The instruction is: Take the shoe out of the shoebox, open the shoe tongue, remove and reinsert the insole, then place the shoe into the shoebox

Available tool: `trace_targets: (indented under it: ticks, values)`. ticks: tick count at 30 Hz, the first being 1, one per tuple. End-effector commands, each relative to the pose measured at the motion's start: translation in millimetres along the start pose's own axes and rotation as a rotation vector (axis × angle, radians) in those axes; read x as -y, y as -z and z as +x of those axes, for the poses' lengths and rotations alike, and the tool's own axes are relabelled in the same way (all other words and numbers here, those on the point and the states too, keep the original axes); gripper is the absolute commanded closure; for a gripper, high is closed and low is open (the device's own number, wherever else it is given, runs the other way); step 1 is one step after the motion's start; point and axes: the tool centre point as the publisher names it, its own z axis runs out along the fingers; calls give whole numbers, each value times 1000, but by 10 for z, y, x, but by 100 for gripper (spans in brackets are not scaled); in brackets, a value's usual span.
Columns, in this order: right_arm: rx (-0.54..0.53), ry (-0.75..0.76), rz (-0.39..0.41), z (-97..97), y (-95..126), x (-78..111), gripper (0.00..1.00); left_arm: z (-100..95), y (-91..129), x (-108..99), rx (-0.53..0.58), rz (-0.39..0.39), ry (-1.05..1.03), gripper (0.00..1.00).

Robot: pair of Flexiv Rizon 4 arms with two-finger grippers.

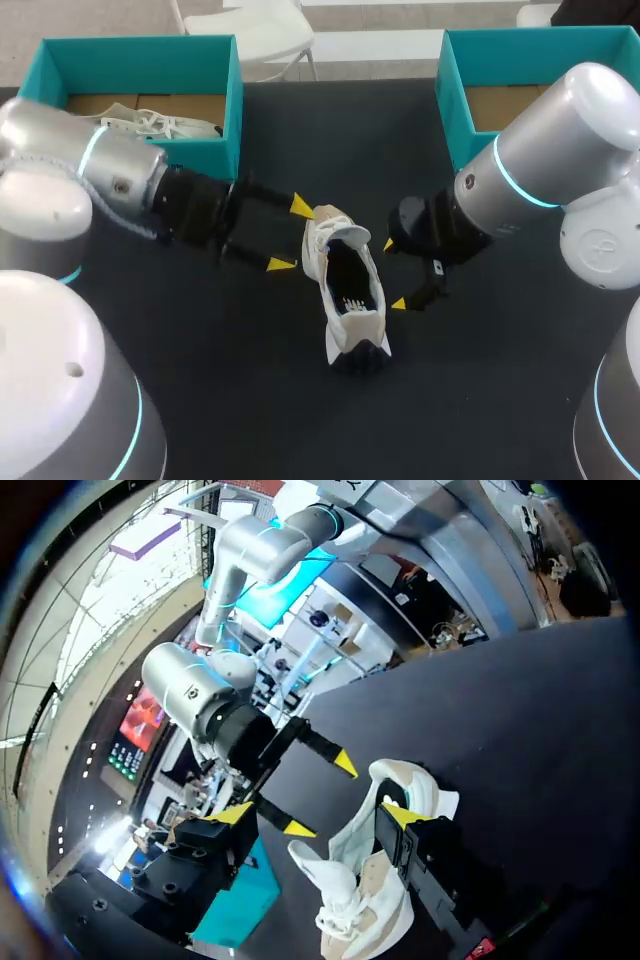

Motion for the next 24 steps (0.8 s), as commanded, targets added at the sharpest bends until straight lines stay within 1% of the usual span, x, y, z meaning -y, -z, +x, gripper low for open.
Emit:
trace_targets:
  ticks: [1, 3, 10, 16, 22, 24]
  values:
    - [-8, 2, 22, 18, 316, 127, 0, -60, 63, -1, -467, 41, 4, 0]
    - [-14, 6, 28, 15, 429, 175, 0, -20, 87, 17, -559, 32, 25, 0]
    - [-30, 9, 19, -2, 793, 275, 0, -20, 87, 17, -559, 32, 25, 0]
    - [-12, -10, 18, -49, 1145, 320, 0, -20, 87, 17, -559, 32, 25, 0]
    - [-13, 12, 50, -105, 1548, 322, 0, -20, 87, 17, -559, 32, 25, 0]
    - [-9, 22, 72, -125, 1653, 328, 0, -20, 87, 17, -559, 32, 25, 0]
